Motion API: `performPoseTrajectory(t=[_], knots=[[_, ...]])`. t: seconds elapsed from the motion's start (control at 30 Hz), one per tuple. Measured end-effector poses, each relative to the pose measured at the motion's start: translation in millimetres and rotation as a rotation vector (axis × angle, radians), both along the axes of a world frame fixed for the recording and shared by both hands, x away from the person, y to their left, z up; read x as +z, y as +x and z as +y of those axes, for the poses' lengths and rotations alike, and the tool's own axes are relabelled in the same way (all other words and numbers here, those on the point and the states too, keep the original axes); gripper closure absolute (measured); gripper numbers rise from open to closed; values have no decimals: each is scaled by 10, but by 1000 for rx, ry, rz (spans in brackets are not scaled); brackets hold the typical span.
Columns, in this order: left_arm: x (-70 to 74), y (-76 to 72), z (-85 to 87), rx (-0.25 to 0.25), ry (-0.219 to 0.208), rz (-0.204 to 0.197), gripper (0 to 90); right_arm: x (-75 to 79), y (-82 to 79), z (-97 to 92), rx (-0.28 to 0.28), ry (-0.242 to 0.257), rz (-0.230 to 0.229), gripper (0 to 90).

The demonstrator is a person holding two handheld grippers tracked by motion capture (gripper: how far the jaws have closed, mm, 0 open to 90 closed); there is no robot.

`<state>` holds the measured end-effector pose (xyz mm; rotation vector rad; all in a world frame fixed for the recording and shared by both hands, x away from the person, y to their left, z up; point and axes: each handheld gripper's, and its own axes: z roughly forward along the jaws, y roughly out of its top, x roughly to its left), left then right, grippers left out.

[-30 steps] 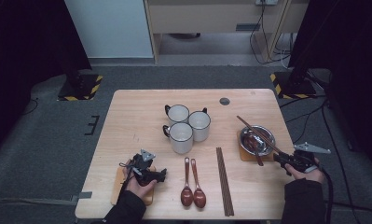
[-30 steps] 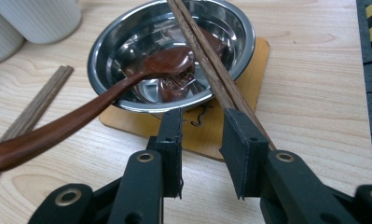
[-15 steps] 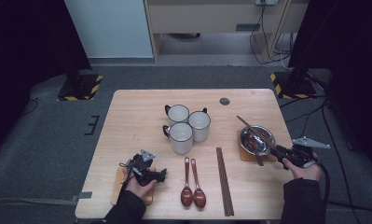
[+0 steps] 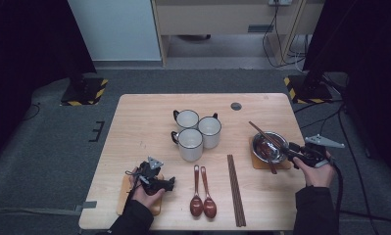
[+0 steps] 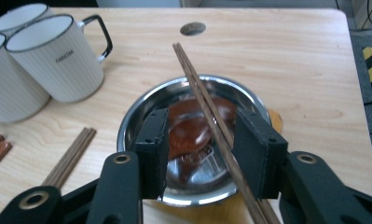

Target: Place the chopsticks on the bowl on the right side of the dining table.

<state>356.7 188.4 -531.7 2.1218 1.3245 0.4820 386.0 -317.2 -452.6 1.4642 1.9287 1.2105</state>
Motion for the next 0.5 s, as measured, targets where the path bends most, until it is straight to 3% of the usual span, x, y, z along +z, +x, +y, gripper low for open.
performPoseTrajectory(t=[0.5], knots=[[0,0,0,0,0,0,0,62,198,216,19,-11,-60,417]])
